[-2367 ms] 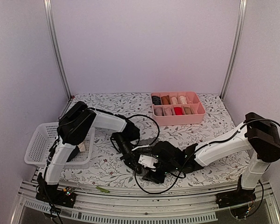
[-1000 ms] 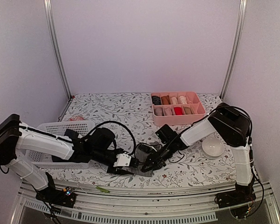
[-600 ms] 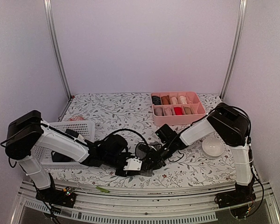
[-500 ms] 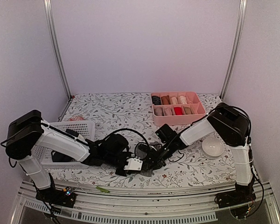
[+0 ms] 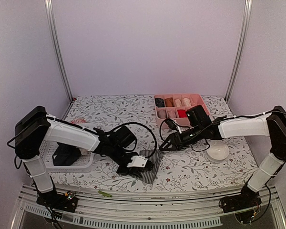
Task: Roll the underwear
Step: Roll the underwear at the center of the board.
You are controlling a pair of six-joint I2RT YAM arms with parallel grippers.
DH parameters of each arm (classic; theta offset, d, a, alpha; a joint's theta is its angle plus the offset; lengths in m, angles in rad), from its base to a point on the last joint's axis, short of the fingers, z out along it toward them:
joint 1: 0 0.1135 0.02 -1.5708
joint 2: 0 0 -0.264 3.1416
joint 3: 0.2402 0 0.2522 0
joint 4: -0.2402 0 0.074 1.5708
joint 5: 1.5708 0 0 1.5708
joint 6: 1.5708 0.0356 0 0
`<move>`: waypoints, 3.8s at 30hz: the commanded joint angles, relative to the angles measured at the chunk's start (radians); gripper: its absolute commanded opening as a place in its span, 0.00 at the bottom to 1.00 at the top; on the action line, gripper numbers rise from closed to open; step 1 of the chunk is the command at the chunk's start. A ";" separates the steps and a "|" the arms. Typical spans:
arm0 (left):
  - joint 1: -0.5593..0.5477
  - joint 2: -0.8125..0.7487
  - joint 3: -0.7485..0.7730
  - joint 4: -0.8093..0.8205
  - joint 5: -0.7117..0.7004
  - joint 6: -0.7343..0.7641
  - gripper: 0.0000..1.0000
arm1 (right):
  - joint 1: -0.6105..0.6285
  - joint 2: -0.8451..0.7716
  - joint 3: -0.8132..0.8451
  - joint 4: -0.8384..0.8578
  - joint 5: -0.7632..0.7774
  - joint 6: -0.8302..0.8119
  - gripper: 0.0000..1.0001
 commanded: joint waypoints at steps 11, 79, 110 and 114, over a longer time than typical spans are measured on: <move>0.198 0.567 0.596 -0.869 0.470 0.153 0.00 | 0.357 -0.115 -0.093 0.026 0.504 -0.362 0.67; -0.077 -0.296 -0.278 0.306 -0.143 -0.073 0.55 | 0.135 0.627 0.227 -0.025 -0.381 0.175 0.00; 0.237 0.512 0.507 -0.916 0.451 0.245 0.00 | 0.245 -0.114 -0.051 -0.061 0.358 -0.262 0.71; 0.264 0.635 0.624 -1.063 0.485 0.306 0.00 | 0.336 -0.045 0.009 -0.050 0.458 -0.388 0.72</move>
